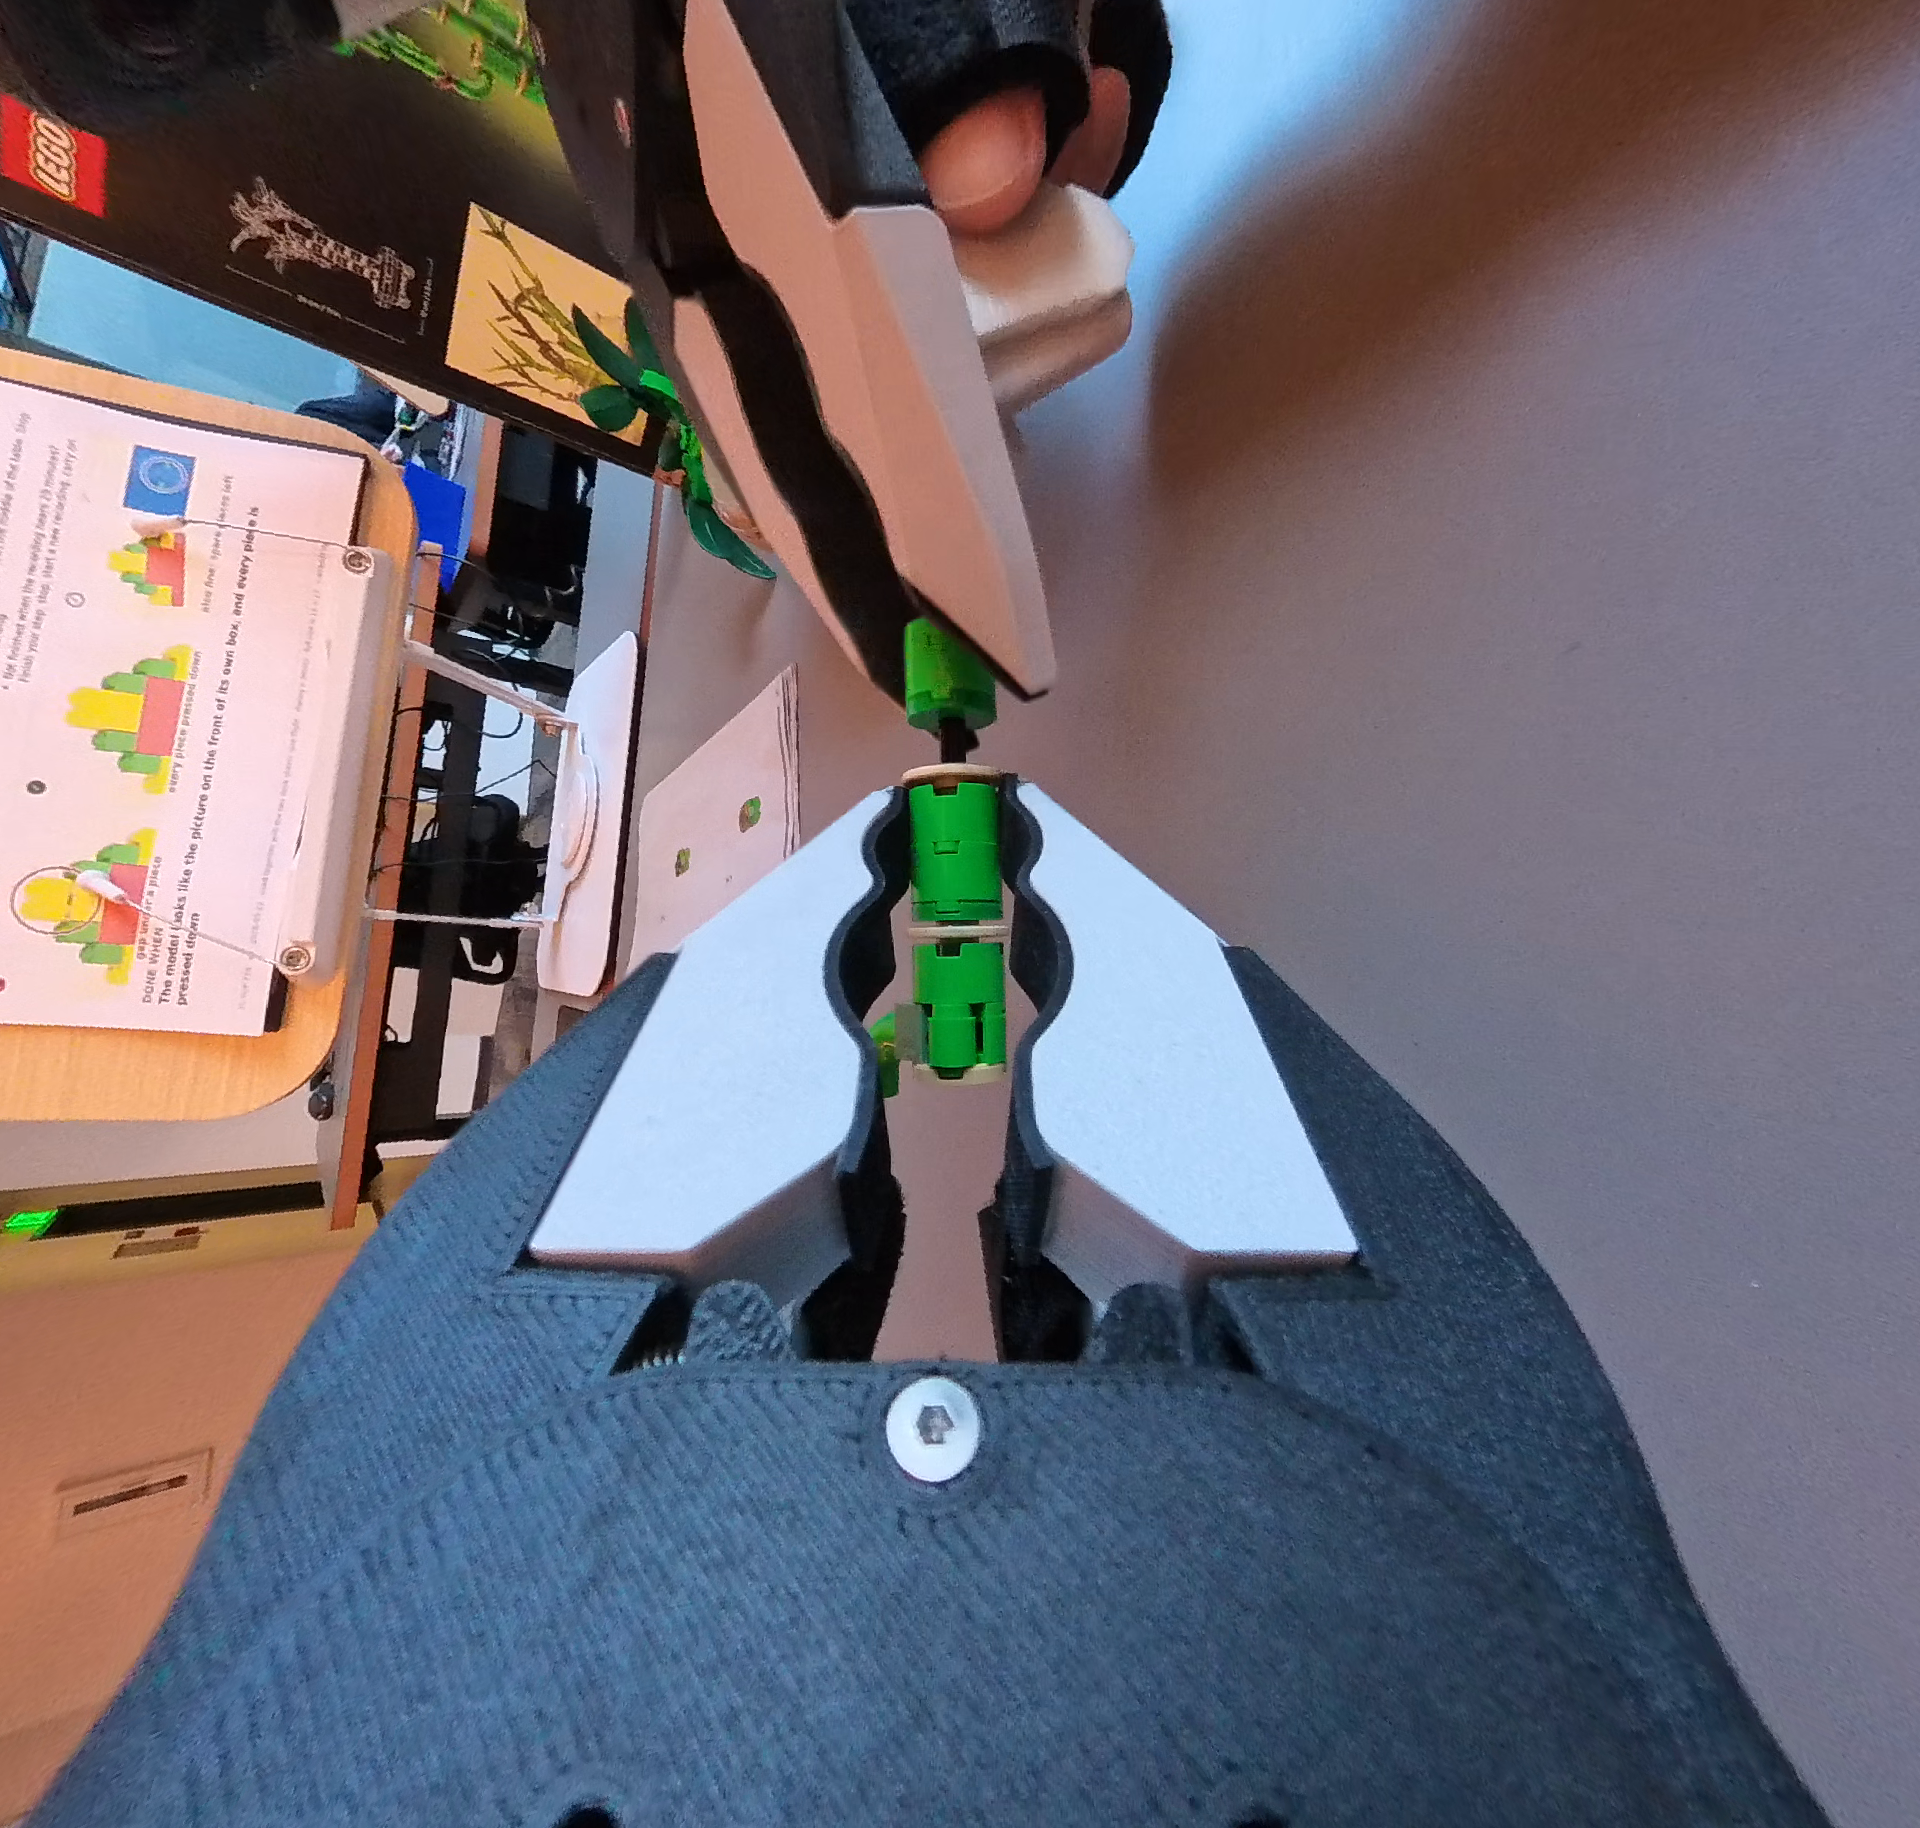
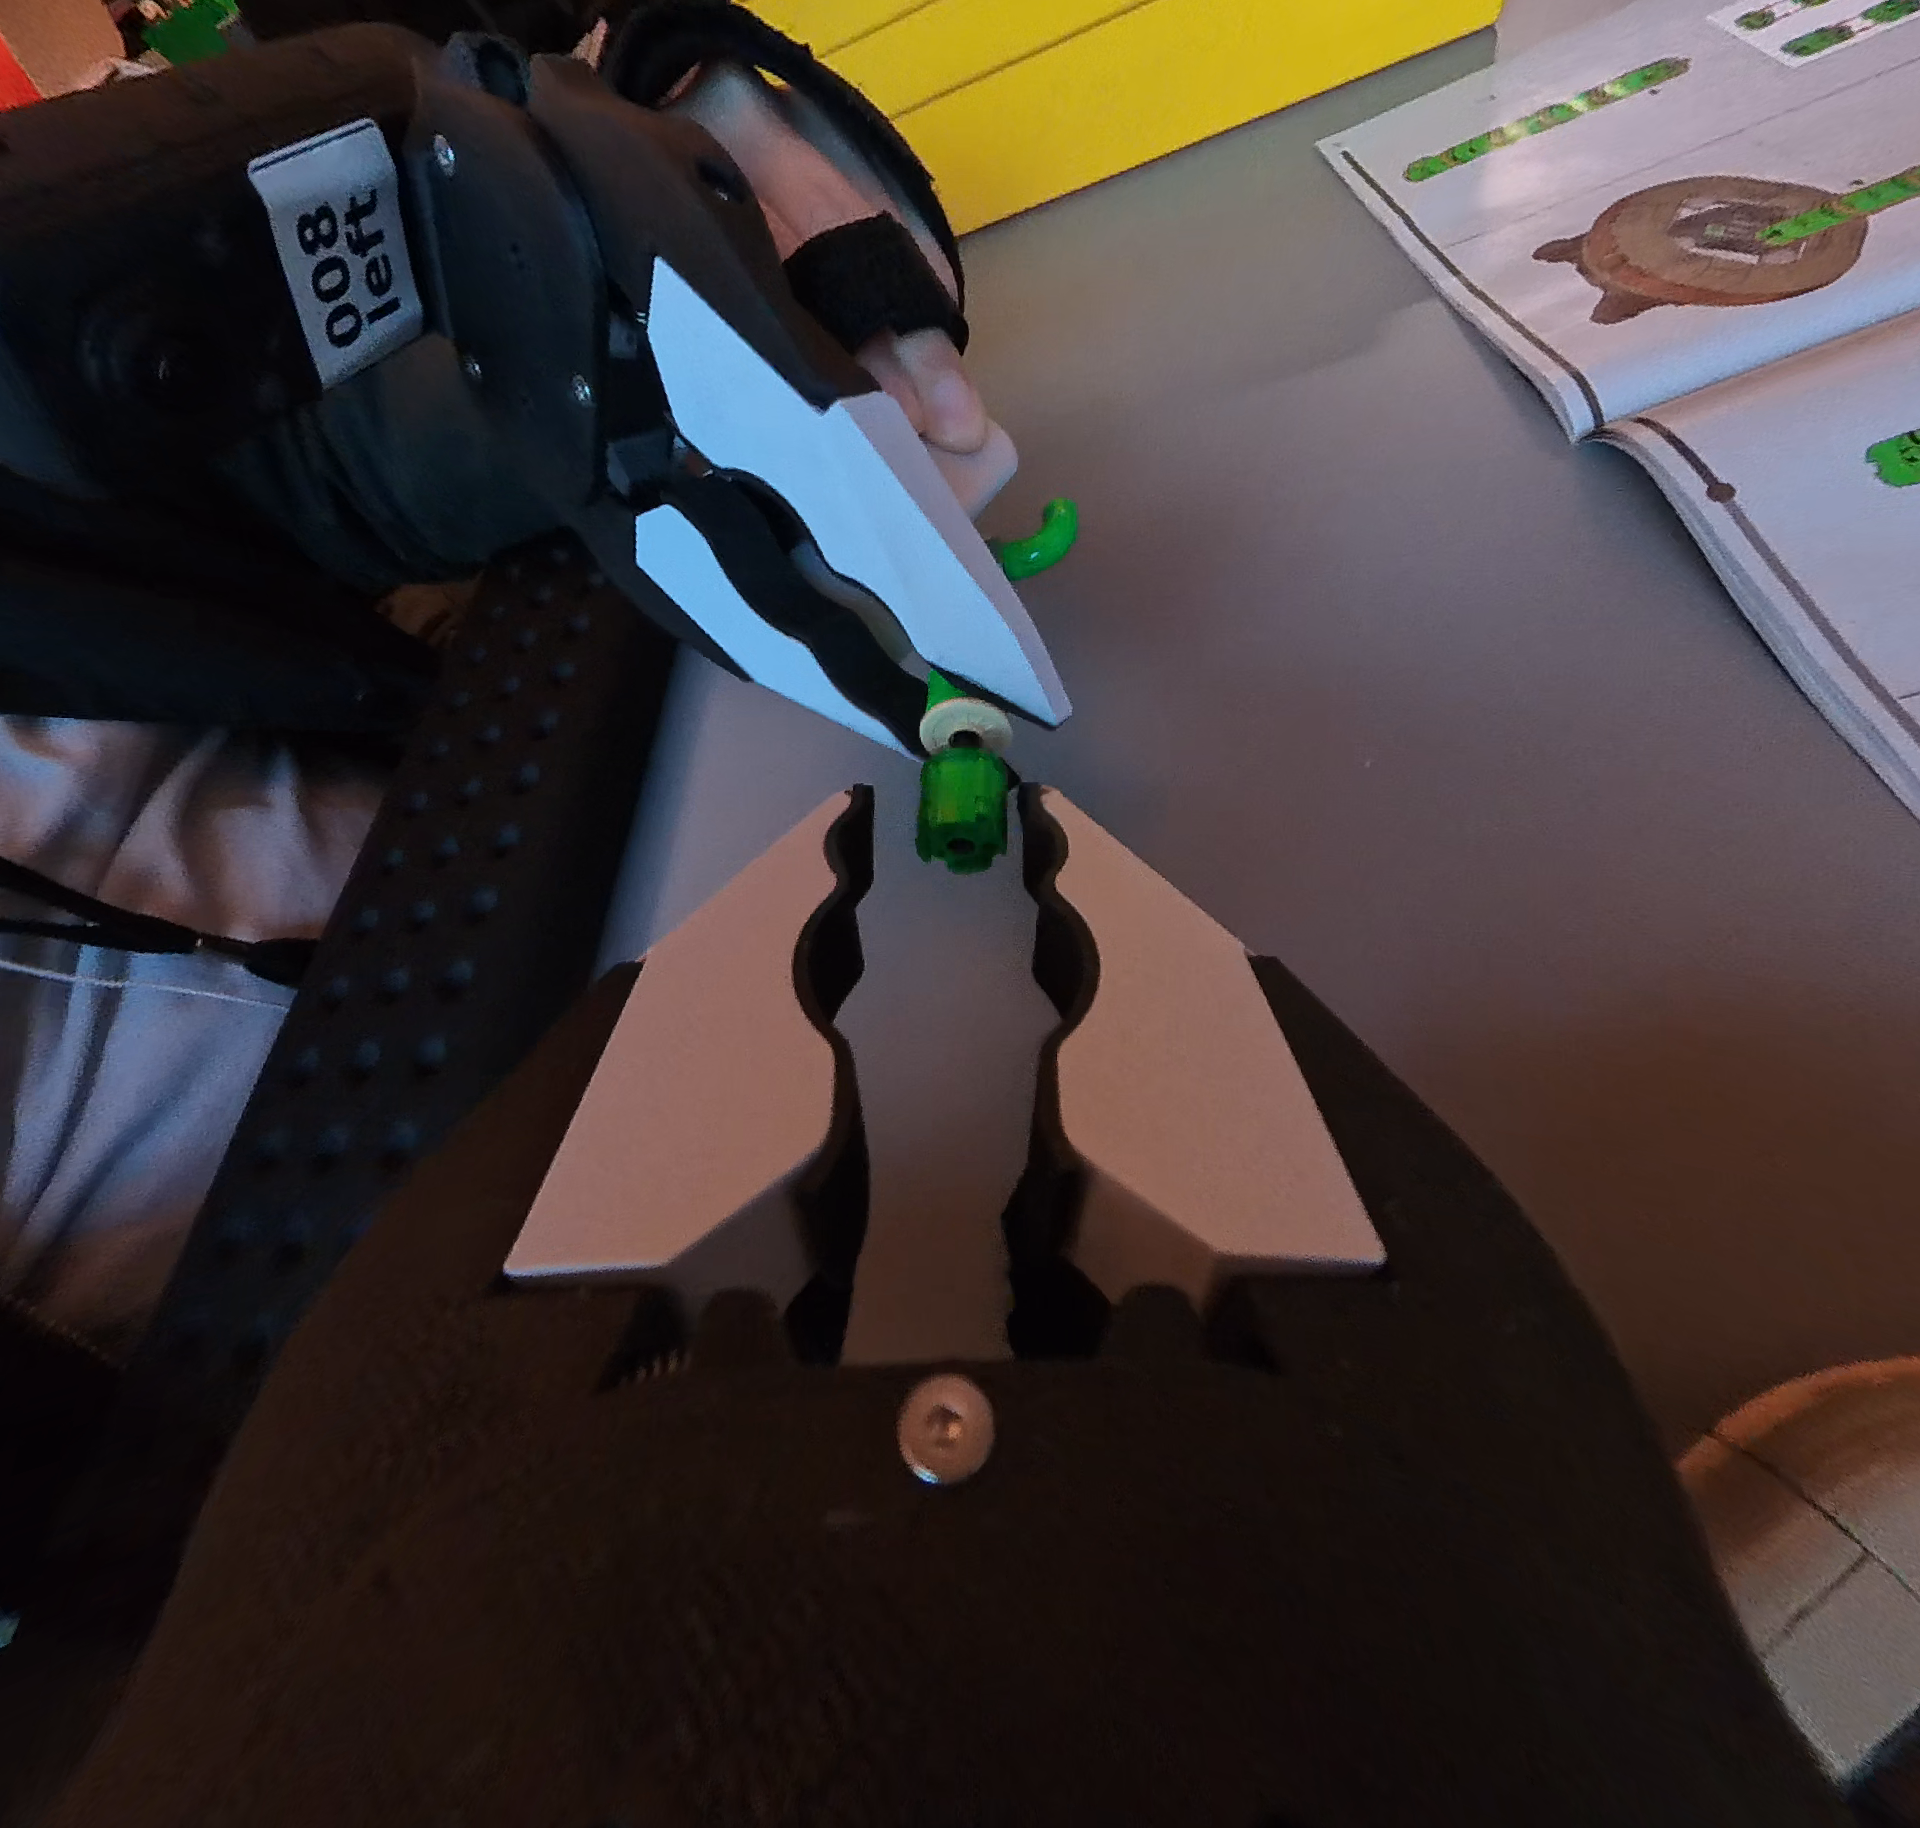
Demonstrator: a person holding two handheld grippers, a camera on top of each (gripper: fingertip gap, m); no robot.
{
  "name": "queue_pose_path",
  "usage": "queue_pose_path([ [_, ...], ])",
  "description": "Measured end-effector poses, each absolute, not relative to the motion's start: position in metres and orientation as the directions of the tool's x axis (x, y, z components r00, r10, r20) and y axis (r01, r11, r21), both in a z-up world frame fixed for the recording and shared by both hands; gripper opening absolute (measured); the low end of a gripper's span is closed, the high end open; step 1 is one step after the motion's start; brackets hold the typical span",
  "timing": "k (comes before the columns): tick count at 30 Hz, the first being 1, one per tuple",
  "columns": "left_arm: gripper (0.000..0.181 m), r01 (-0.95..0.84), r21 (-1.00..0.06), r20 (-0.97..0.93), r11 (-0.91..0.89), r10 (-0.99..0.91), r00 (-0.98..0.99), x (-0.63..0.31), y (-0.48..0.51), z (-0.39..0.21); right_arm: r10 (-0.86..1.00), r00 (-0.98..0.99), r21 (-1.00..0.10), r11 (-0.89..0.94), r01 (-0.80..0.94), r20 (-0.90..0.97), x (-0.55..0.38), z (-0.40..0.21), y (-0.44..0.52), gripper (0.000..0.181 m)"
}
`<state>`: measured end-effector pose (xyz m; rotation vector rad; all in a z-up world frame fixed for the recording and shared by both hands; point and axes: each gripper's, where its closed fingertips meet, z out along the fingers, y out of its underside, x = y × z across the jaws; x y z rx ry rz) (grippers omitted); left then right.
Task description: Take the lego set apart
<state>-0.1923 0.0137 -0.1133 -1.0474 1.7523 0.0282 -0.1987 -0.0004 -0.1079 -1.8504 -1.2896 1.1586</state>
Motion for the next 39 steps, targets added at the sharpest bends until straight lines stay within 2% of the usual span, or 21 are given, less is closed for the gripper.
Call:
queue_pose_path([
  [2,0.016,-0.656,-0.429,-0.779,0.620,-0.622,-0.079,-0.193,0.014,-0.115,0.933,0.149,-0.838,-0.361,0.408,-0.329,-0.202,-0.108,0.000,0.027],
  [3,0.016,-0.655,-0.429,-0.779,0.623,-0.621,-0.081,-0.192,0.014,-0.115,0.931,0.159,-0.833,-0.365,0.417,-0.328,-0.202,-0.110,0.002,0.018],
  [4,0.016,-0.657,-0.427,-0.779,0.622,-0.621,-0.081,-0.193,0.014,-0.116,0.931,0.166,-0.834,-0.365,0.414,-0.325,-0.202,-0.111,0.004,0.016],
  [7,0.015,-0.651,-0.440,-0.771,0.619,-0.632,-0.080,-0.193,0.014,-0.118,0.925,0.168,-0.826,-0.379,0.417,-0.340,-0.203,-0.113,0.004,0.016],
  [12,0.024,-0.674,-0.379,-0.818,0.635,-0.570,-0.078,-0.190,0.018,-0.122,0.918,0.162,-0.825,-0.397,0.403,-0.362,-0.207,-0.114,0.004,0.016],
  [14,0.017,-0.672,-0.379,-0.813,0.636,-0.576,-0.087,-0.189,0.017,-0.124,0.916,0.158,-0.819,-0.400,0.411,-0.368,-0.209,-0.117,0.003,0.016],
  [21,0.017,-0.705,-0.333,-0.801,0.626,-0.582,-0.138,-0.192,0.018,-0.136,0.887,0.145,-0.795,-0.457,0.399,-0.438,-0.213,-0.127,0.002,0.021],
  [29,0.017,-0.704,-0.386,-0.768,0.595,-0.630,-0.111,-0.197,0.019,-0.137,0.898,0.163,-0.796,-0.439,0.417,-0.409,-0.212,-0.130,0.006,0.015],
  [33,0.025,-0.689,-0.413,-0.767,0.595,-0.635,-0.089,-0.194,0.017,-0.132,0.891,0.168,-0.792,-0.452,0.411,-0.422,-0.209,-0.130,0.007,0.015],
  [39,0.023,-0.688,-0.393,-0.782,0.610,-0.616,-0.099,-0.192,0.016,-0.132,0.890,0.156,-0.792,-0.453,0.410,-0.429,-0.209,-0.129,0.006,0.016],
])
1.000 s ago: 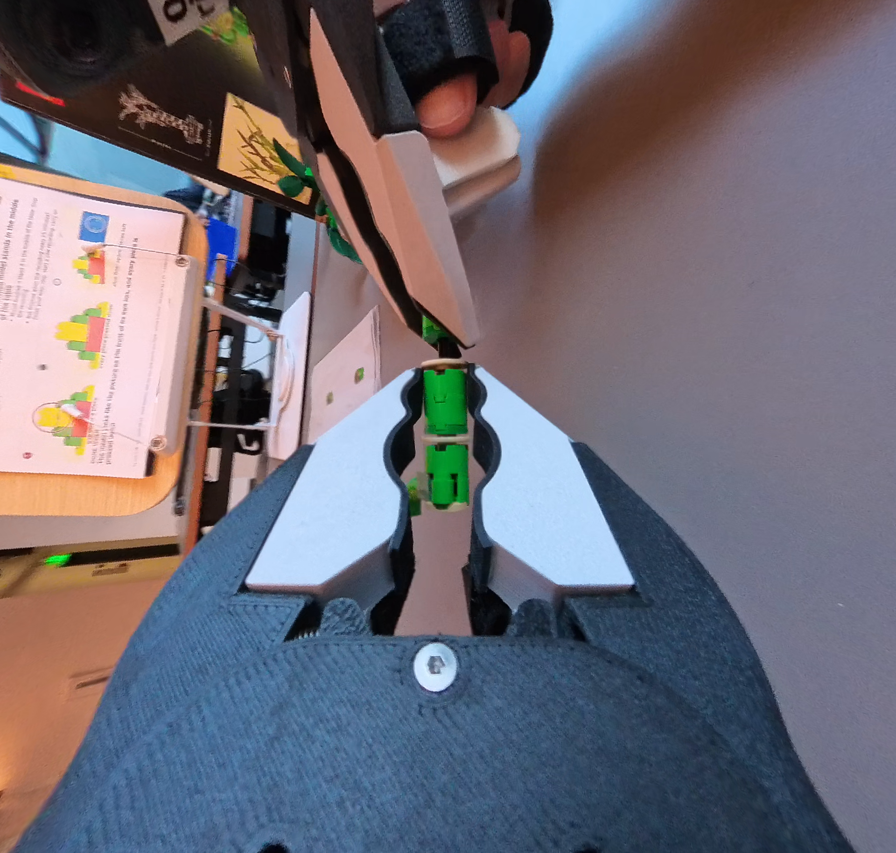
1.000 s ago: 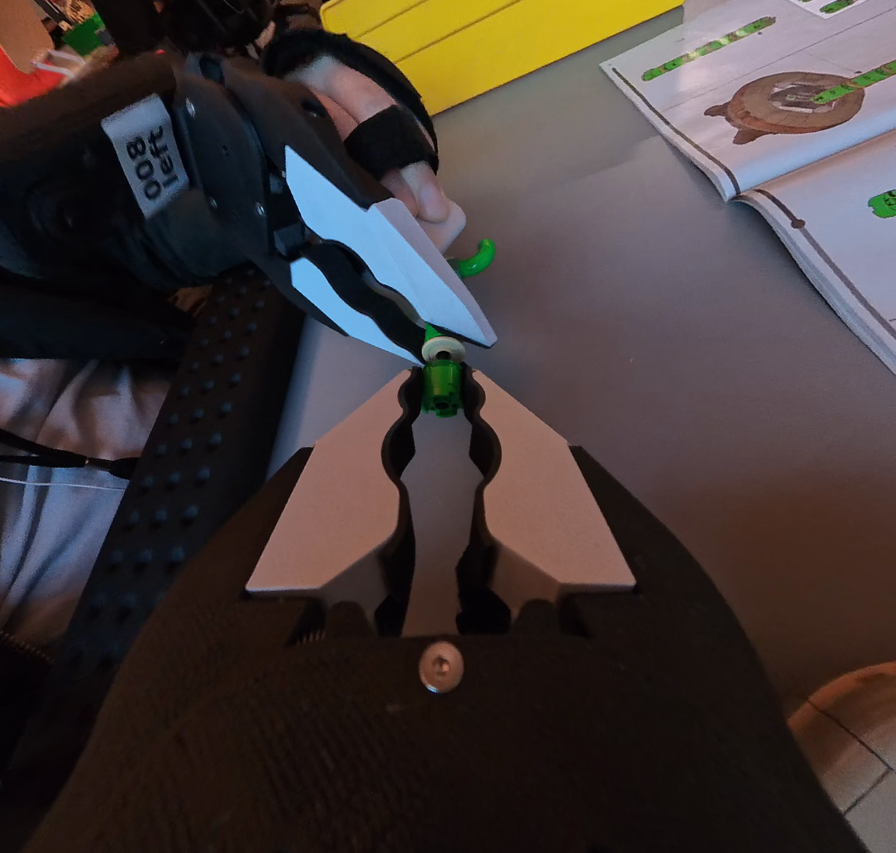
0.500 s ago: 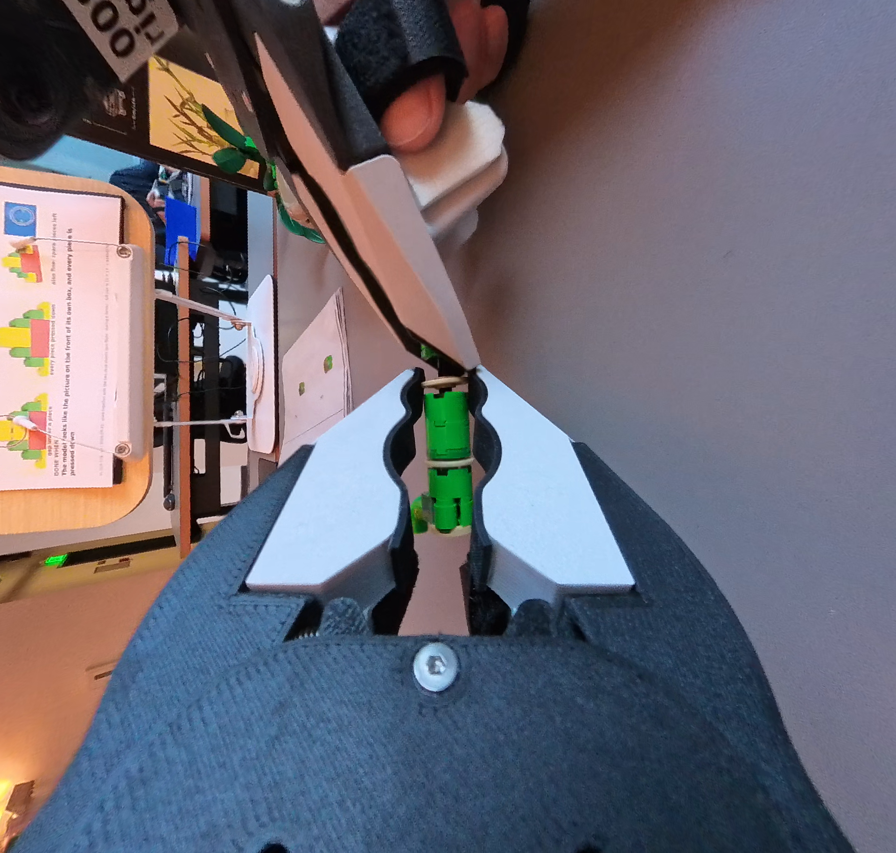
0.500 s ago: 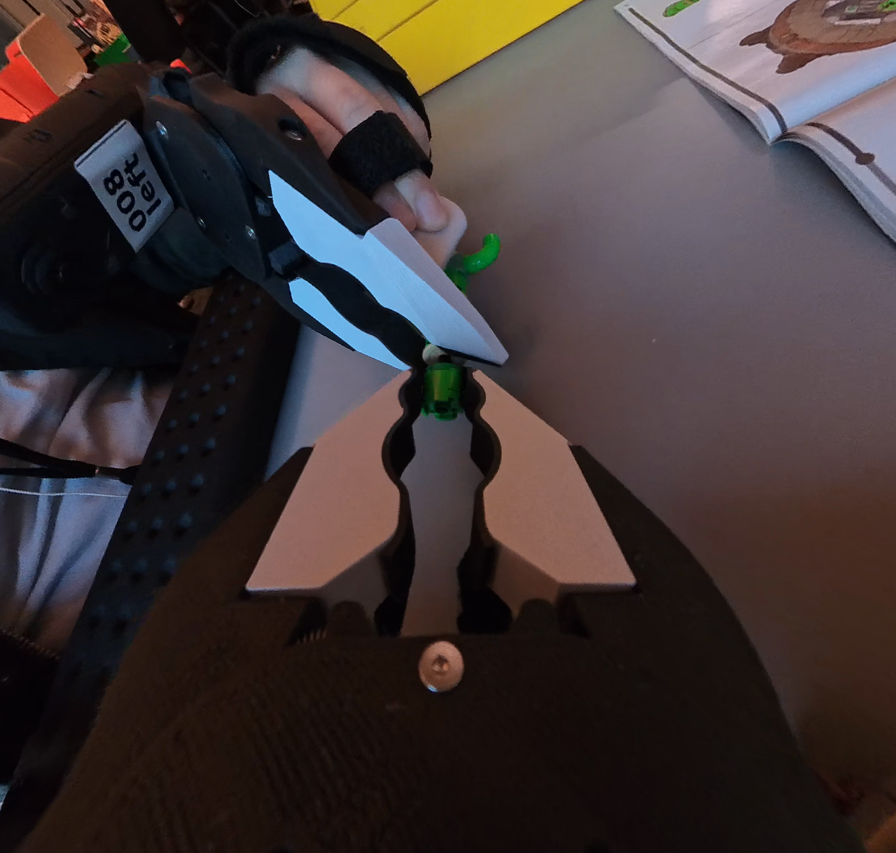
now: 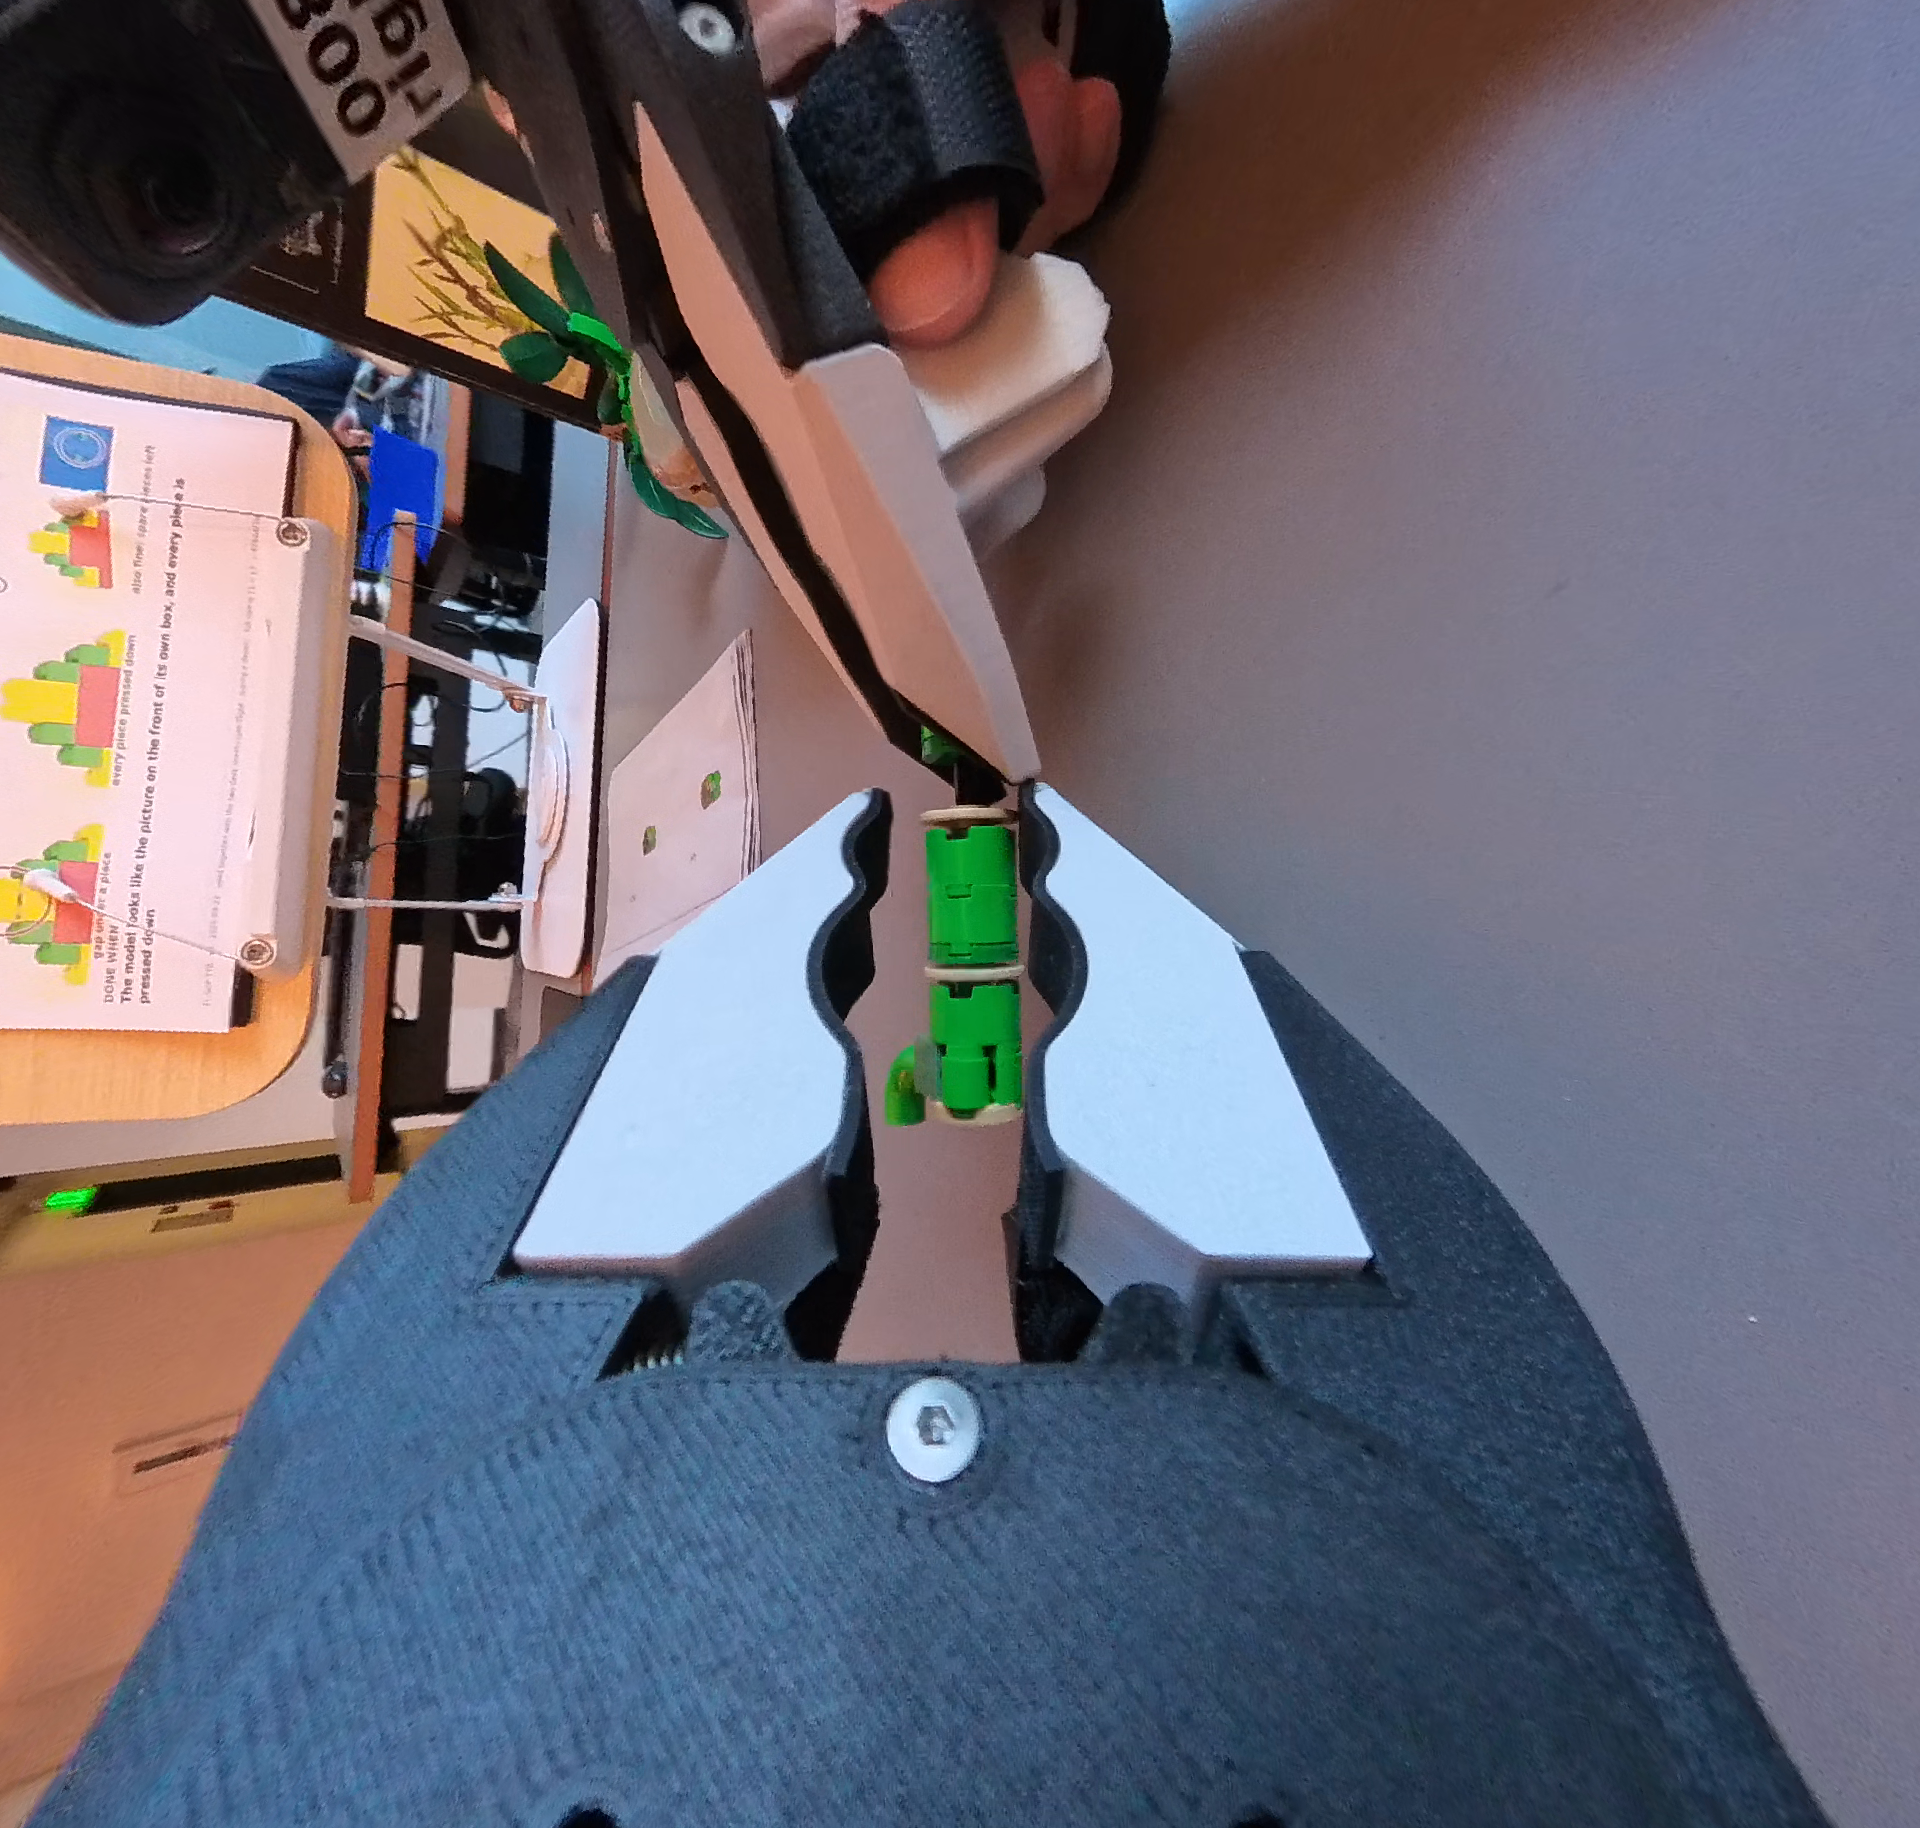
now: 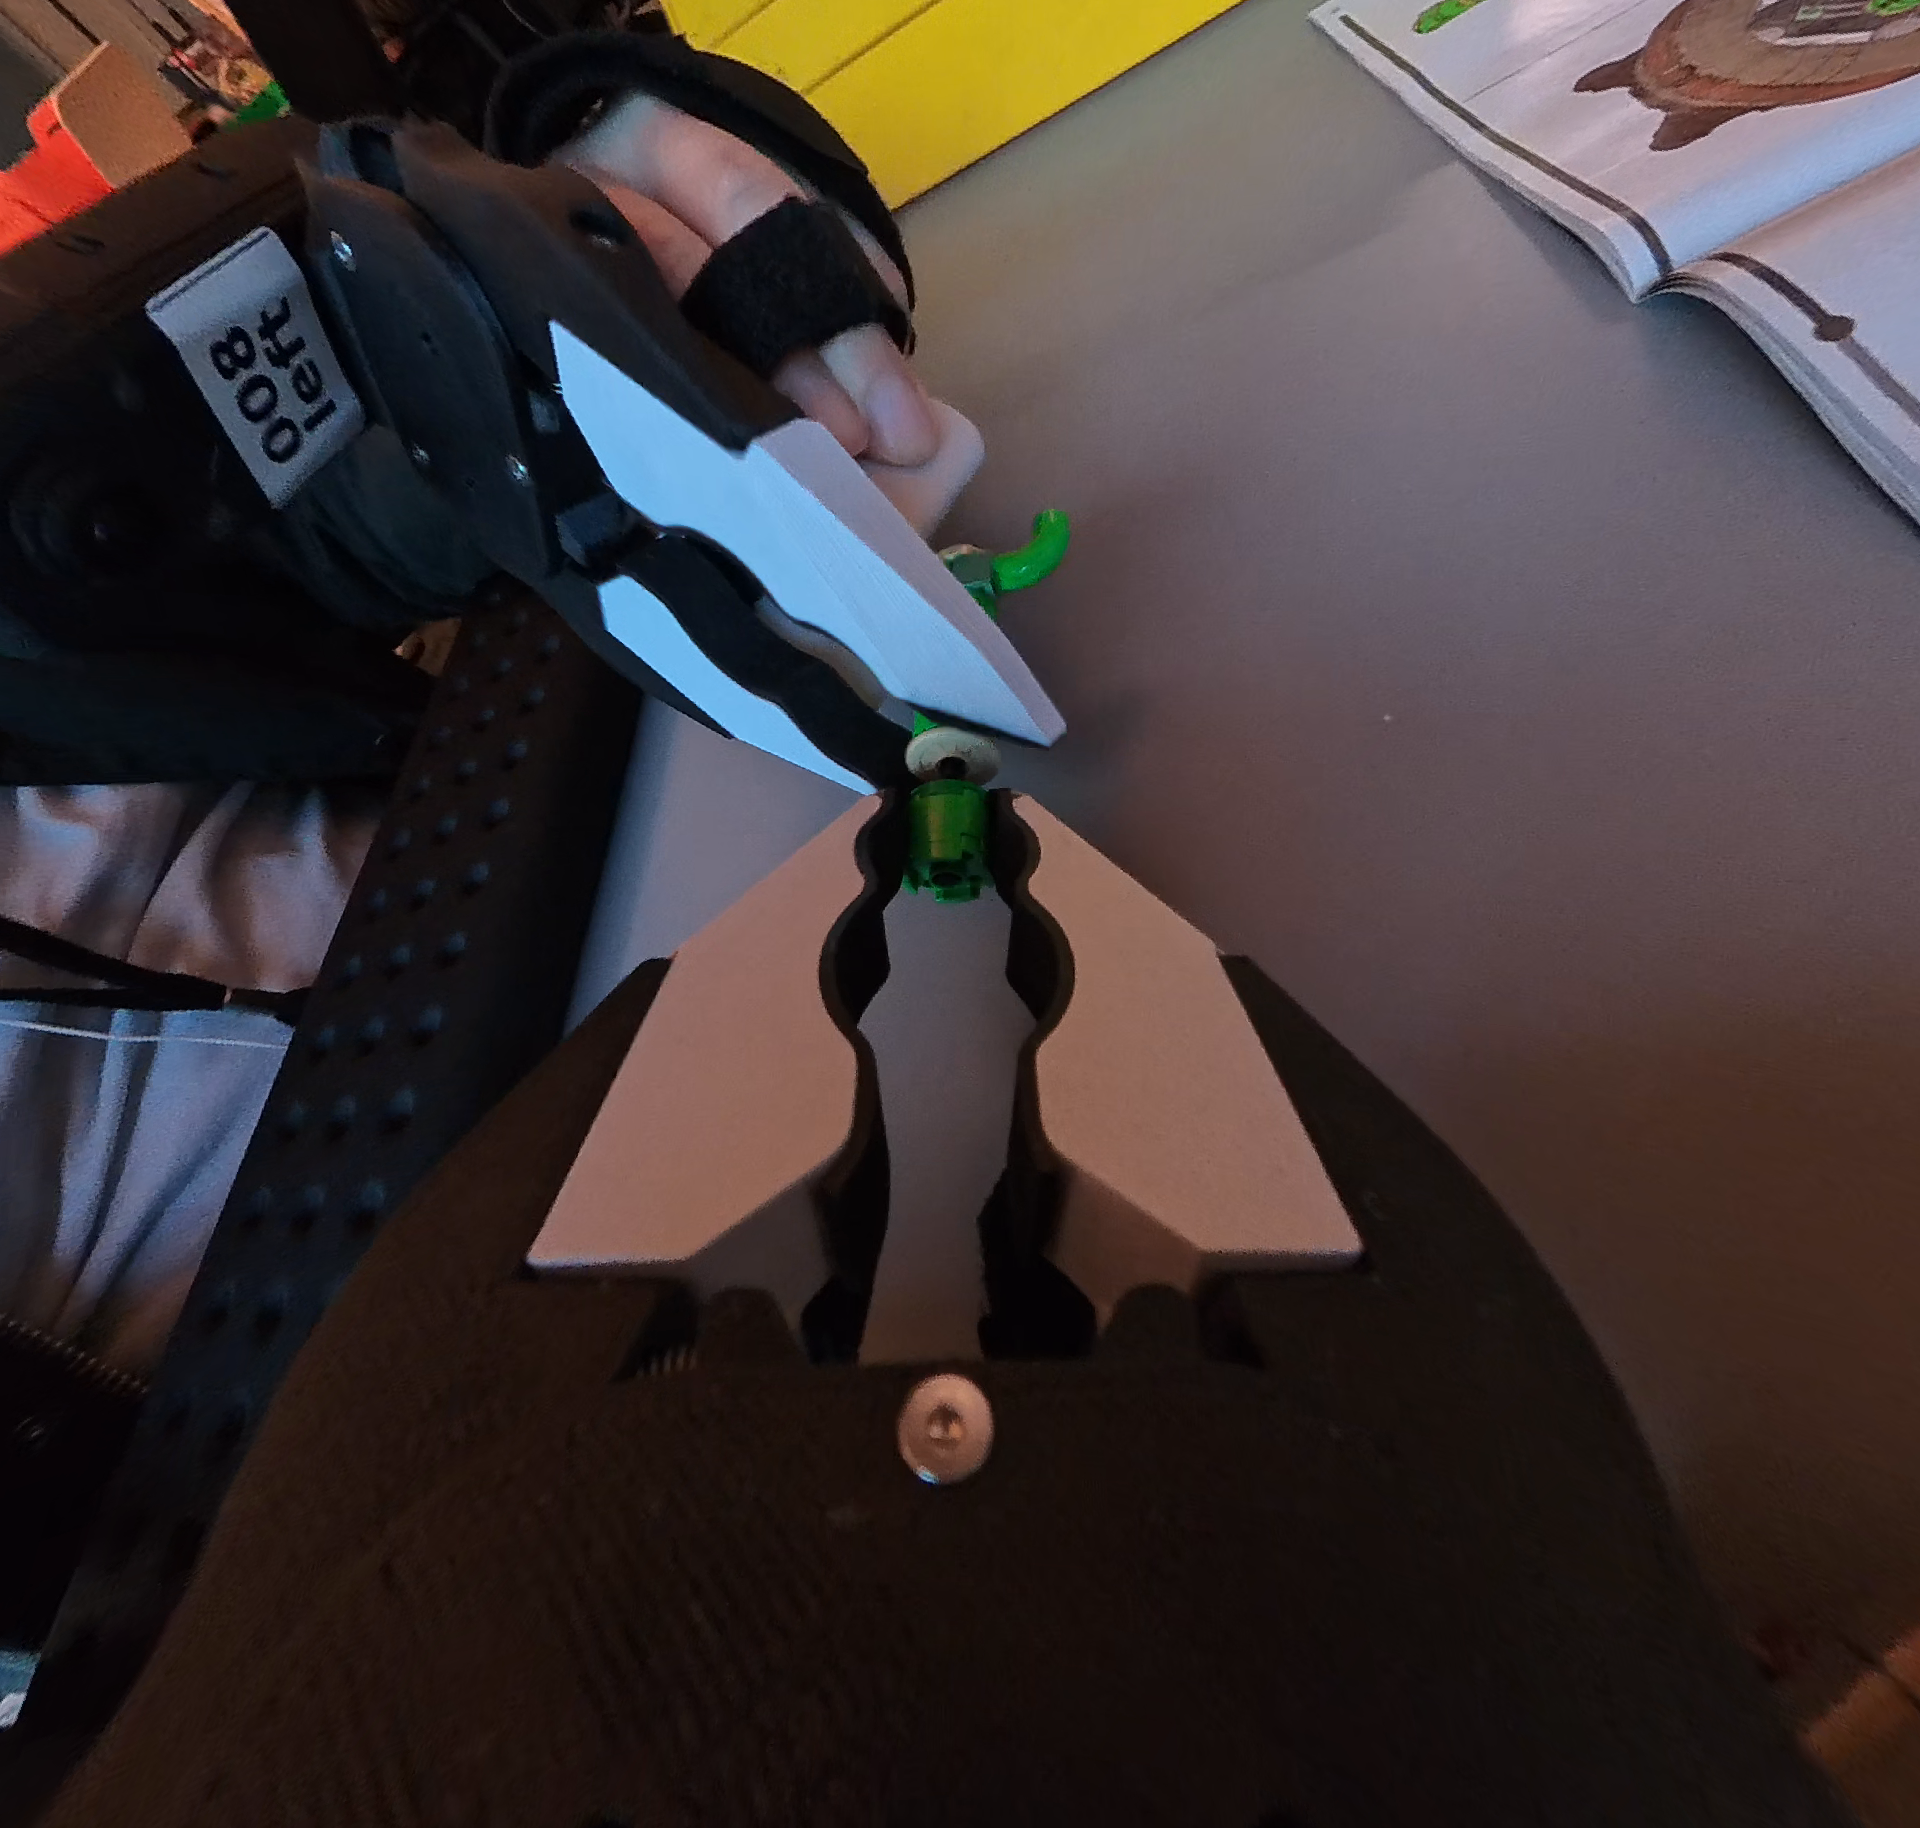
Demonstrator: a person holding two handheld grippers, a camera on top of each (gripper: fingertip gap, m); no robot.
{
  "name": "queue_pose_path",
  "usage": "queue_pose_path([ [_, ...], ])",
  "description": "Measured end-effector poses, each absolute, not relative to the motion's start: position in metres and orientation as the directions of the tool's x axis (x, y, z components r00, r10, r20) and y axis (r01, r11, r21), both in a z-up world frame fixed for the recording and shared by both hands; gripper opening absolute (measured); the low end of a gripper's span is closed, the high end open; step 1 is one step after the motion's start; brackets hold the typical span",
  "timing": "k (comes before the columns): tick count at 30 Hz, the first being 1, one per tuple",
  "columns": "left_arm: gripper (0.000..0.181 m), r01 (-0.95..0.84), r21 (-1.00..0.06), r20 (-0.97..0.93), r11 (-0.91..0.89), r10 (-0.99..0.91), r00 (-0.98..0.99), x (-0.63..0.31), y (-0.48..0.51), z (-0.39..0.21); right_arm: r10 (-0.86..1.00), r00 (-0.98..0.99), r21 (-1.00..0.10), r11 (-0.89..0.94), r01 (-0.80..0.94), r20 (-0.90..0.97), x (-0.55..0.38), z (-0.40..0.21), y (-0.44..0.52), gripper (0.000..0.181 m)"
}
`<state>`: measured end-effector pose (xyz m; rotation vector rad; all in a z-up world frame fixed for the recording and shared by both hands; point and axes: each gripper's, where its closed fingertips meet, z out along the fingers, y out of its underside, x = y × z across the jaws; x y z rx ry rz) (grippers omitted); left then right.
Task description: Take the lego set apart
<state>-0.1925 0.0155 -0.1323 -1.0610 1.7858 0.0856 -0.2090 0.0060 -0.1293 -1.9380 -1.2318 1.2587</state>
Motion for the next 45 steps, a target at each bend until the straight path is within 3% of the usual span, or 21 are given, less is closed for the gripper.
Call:
queue_pose_path([
  [4,0.017,-0.693,-0.334,-0.802,0.639,-0.579,-0.147,-0.192,0.014,-0.139,0.894,0.141,-0.788,-0.443,0.426,-0.426,-0.211,-0.131,0.002,0.015],
  [16,0.017,-0.711,-0.306,-0.790,0.633,-0.586,-0.182,-0.194,0.014,-0.145,0.853,0.161,-0.731,-0.511,0.452,-0.497,-0.209,-0.136,0.002,0.015],
  [34,0.017,-0.675,-0.412,-0.730,0.612,-0.665,-0.157,-0.199,0.003,-0.151,0.817,0.114,-0.687,-0.543,0.482,-0.566,-0.206,-0.143,-0.012,0.017],
  [36,0.017,-0.791,-0.308,-0.773,0.529,-0.624,-0.117,-0.233,0.035,-0.152,0.818,0.167,-0.671,-0.553,0.494,-0.550,-0.185,-0.148,-0.005,0.016],
  [39,0.016,-0.809,-0.440,-0.689,0.389,-0.724,0.027,-0.300,0.050,-0.151,0.776,0.174,-0.698,-0.623,0.352,-0.606,-0.154,-0.132,0.003,0.015],
  [42,0.016,-0.788,-0.401,-0.736,0.467,-0.677,-0.027,-0.297,0.037,-0.151,0.815,0.182,-0.673,-0.562,0.481,-0.550,-0.164,-0.148,-0.005,0.016],
  [45,0.017,-0.778,-0.398,-0.737,0.486,-0.674,-0.045,-0.288,0.035,-0.151,0.820,0.180,-0.685,-0.557,0.471,-0.543,-0.170,-0.146,-0.005,0.015],
])
